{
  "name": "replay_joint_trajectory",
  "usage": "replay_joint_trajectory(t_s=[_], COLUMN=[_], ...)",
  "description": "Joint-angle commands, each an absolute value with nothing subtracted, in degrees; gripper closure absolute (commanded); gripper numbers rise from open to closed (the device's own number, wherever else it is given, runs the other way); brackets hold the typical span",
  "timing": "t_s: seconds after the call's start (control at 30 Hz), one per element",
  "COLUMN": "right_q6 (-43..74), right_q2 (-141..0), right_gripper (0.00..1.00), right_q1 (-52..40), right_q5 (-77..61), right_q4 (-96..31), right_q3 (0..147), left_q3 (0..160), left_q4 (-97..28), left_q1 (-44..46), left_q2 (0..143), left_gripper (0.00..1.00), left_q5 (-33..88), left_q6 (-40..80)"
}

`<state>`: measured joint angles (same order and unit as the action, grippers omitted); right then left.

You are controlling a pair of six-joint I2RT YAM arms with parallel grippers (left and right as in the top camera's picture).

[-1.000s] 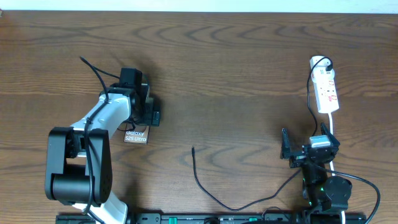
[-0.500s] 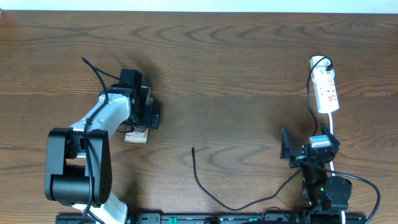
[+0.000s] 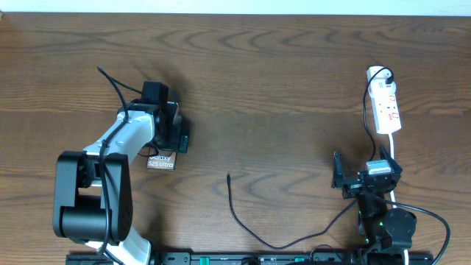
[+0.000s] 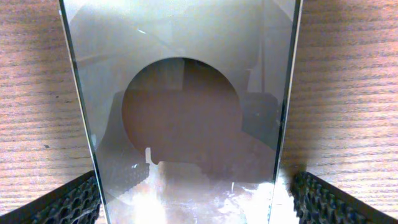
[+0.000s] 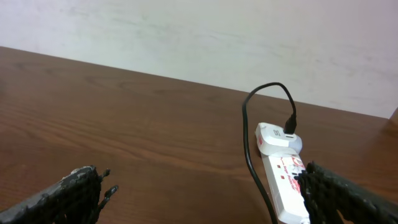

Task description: Plug charger to phone and switch on socket

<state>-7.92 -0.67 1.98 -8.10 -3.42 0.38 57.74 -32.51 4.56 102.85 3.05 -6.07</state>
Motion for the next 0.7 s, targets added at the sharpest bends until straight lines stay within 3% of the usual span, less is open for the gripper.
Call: replay_joint_trajectory(t_s=[0.0, 0.5, 0.53, 0.67], right_q6=[-7.31, -7.31, -7.31, -7.31], right_q2=[-0.49, -0.49, -0.49, -0.49], right_gripper=[0.01, 0.01, 0.01, 0.01], right_q1=[1.74, 1.74, 1.74, 1.74], right_q5=[-8.10, -8.10, -8.10, -8.10], right_q4=[-3.66, -3.66, -3.66, -3.66], right_q3=[0.32, 0.32, 0.32, 0.32], left_q3=[55.59, 55.59, 55.59, 55.59], left_q4=[-32.67, -32.69, -32.69, -32.67], left_q1=[4.32, 4.32, 4.32, 4.32], left_q2=[104.64, 104.64, 104.64, 104.64], left_gripper=[0.04, 0.05, 0.11, 0.14], left_q5=[-0.91, -0.93, -0.93, -0.93], left_q6=[-6.85, -6.85, -6.85, -6.85])
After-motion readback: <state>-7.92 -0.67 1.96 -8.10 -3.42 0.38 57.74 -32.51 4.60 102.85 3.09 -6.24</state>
